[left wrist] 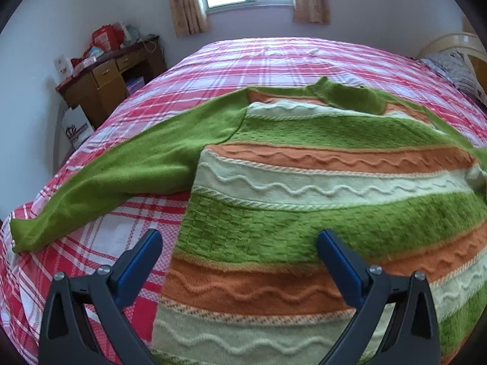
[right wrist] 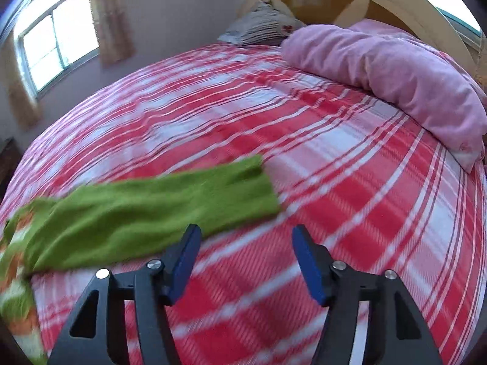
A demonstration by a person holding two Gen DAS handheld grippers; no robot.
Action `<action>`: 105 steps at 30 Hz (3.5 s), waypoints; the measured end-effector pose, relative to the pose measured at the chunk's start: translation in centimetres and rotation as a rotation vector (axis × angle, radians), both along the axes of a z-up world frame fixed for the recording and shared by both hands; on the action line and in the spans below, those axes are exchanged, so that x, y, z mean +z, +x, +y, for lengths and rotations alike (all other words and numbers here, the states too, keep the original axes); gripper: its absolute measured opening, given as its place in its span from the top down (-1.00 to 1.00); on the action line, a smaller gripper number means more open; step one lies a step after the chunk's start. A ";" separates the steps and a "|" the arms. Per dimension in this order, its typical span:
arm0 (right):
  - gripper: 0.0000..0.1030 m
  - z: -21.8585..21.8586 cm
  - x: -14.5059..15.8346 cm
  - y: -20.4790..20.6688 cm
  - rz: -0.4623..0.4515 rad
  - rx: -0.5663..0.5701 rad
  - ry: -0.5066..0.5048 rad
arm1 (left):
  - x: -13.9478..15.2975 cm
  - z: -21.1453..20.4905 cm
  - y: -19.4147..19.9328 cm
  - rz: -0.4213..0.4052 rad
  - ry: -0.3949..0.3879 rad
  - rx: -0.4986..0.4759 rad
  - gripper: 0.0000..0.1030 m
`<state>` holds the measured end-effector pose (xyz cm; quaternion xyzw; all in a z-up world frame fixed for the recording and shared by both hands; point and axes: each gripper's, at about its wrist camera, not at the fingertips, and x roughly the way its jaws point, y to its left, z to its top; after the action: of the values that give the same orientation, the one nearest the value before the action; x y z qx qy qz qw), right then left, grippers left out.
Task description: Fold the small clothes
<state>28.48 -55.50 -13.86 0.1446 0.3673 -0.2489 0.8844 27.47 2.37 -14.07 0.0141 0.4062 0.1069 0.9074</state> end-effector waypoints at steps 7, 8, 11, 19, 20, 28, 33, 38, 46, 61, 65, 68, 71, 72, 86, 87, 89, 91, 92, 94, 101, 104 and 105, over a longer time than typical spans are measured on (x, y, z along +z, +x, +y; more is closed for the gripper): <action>-0.14 -1.7 -1.4 3.5 0.075 -0.009 -0.006 | -0.5 0.0 0.4 0.014 -0.006 0.008 -1.00; -0.06 -1.5 -1.4 3.8 0.077 0.000 -0.018 | -0.5 0.0 0.4 0.011 -0.006 0.007 -1.00; 0.57 -1.2 -1.2 4.3 0.068 0.049 -0.003 | -0.6 0.1 0.5 0.009 -0.011 0.007 -1.00; 0.80 -0.3 1.1 3.9 -0.001 0.137 0.051 | -0.7 0.2 0.3 0.006 -0.016 0.005 -1.00; 0.80 0.0 1.9 3.7 -0.019 0.144 0.047 | -0.7 0.2 0.3 0.006 -0.017 0.006 -1.00; 0.80 2.6 9.0 3.4 -0.124 0.200 -0.011 | -0.8 0.8 0.3 0.006 -0.081 -0.014 -1.00; 0.81 6.0 13.3 3.6 -0.188 0.254 -0.055 | -0.4 1.5 -0.6 -0.063 -0.129 0.003 -1.00; 0.81 10.0 17.0 4.1 -0.236 0.319 -0.097 | -0.4 1.6 -0.6 -0.074 -0.151 -0.006 -1.00; 0.81 19.0 23.4 5.5 -0.318 0.460 -0.181 | -0.4 2.5 -1.1 -0.098 -0.211 -0.007 -1.00; 0.81 40.4 22.6 8.1 -0.346 0.858 -0.238 | -0.9 3.7 -1.1 -0.096 -0.304 -0.016 -1.00; 0.81 45.7 18.6 8.6 -0.310 0.955 -0.235 | -1.0 3.8 -1.2 -0.099 -0.310 -0.012 -1.00; 0.81 49.4 14.2 9.1 -0.265 1.019 -0.201 | -1.1 3.8 -1.3 -0.106 -0.310 -0.006 -1.00; 0.81 52.5 8.8 9.5 -0.211 1.069 -0.163 | -1.1 4.0 -1.5 -0.115 -0.313 0.002 -1.00; 0.80 53.1 7.0 9.7 -0.184 1.088 -0.137 | -1.1 4.1 -1.6 -0.117 -0.314 0.008 -1.00; -0.14 42.8 0.2 5.9 -0.060 0.957 -0.078 | -0.5 2.9 -0.3 -0.011 -0.274 -0.091 -0.96; -0.14 41.3 -0.1 5.1 -0.056 0.929 -0.094 | 0.0 3.0 -0.5 -0.020 -0.285 -0.090 -0.94; -0.14 40.0 -0.8 4.3 -0.044 0.911 -0.102 | 1.2 3.1 -0.4 -0.032 -0.344 -0.123 -0.92; -0.14 38.8 -1.6 3.6 -0.022 0.898 -0.102 | 2.4 2.8 0.4 -0.042 -0.359 -0.136 -0.92; -0.14 38.6 -2.2 3.1 -0.018 0.900 -0.101 | 2.7 2.4 0.9 -0.044 -0.358 -0.148 -0.88; -0.14 38.9 -3.0 2.5 -0.019 0.913 -0.103 | 2.9 1.4 2.3 -0.035 -0.333 -0.168 -0.71; -0.32 40.2 -3.6 1.2 -0.039 0.933 -0.211 | -0.4 -0.8 6.4 0.080 -0.368 -0.162 -0.08; -0.33 40.9 -3.7 0.8 -0.047 0.939 -0.264 | -0.3 -1.5 6.0 0.018 -0.359 -0.184 0.82; -0.33 41.2 -3.8 0.7 -0.045 0.944 -0.281 | -0.2 -1.5 5.9 0.018 -0.367 -0.187 0.83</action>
<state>29.13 -14.28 -17.62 -0.1527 0.3363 0.1349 0.9194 33.36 0.88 -14.32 -0.1129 0.4239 -0.0538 0.8970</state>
